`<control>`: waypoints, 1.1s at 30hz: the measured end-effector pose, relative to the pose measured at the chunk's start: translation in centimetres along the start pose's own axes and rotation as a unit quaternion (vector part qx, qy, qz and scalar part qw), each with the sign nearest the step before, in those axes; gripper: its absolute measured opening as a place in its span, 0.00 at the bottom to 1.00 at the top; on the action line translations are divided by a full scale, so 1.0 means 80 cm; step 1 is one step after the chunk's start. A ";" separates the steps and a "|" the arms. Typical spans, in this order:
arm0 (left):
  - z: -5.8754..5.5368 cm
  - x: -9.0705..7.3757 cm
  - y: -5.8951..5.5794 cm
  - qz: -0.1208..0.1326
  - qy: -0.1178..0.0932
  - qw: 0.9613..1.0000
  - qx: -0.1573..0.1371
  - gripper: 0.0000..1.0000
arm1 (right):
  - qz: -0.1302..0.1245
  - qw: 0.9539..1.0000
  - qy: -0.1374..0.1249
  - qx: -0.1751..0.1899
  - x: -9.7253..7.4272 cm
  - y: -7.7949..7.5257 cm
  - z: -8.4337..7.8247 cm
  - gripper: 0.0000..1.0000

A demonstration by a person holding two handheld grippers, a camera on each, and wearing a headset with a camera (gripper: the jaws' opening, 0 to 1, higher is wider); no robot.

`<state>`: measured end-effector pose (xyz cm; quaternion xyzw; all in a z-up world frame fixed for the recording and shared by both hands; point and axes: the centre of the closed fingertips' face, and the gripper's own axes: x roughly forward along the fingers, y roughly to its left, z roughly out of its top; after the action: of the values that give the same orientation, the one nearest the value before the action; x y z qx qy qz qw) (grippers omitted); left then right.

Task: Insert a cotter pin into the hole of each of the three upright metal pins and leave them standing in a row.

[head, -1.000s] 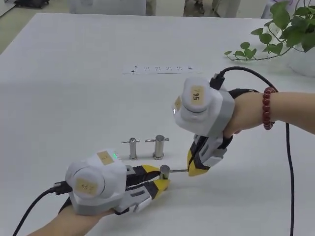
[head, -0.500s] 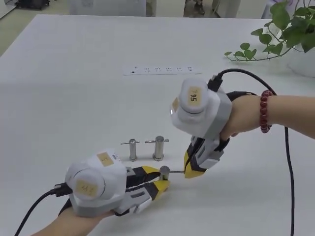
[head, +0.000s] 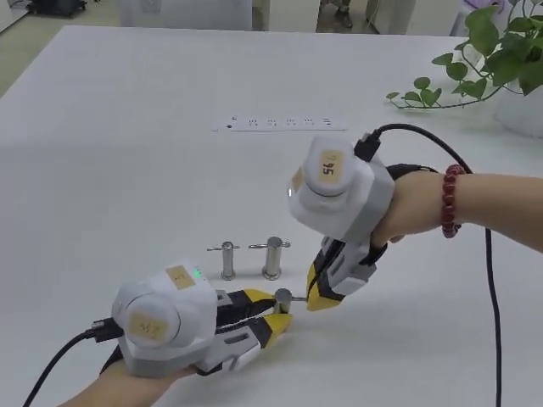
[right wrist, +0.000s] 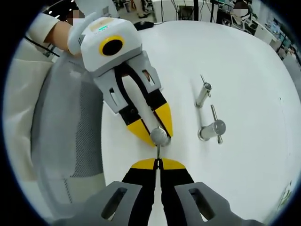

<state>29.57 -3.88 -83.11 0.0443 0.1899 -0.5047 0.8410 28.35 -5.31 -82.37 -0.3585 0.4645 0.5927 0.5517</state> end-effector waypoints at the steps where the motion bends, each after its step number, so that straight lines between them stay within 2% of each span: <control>1: 0.000 0.000 0.000 -0.001 -0.001 1.000 -0.005 0.12 | 0.000 1.000 -0.002 0.003 0.000 0.000 0.001 0.03; 15: -0.002 0.000 0.000 -0.005 -0.008 1.000 -0.029 0.12 | -0.001 1.000 -0.020 0.013 0.001 0.001 0.010 0.04; 25: -0.003 0.000 -0.001 -0.005 -0.008 0.999 -0.031 0.12 | 0.002 0.999 -0.035 0.012 0.001 0.000 0.014 0.05; 28: -0.003 0.001 -0.001 -0.005 -0.008 0.999 -0.031 0.12 | 0.009 0.999 -0.038 0.019 0.000 0.002 0.011 0.08; 33: -0.003 0.001 -0.001 -0.004 -0.008 0.999 -0.031 0.12 | 0.003 0.998 -0.049 0.025 -0.002 0.000 0.007 0.12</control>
<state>29.48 -3.93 -83.35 0.0134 0.1989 -0.5025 0.8413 28.39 -4.84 -82.04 -0.3139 0.4527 0.5995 0.5807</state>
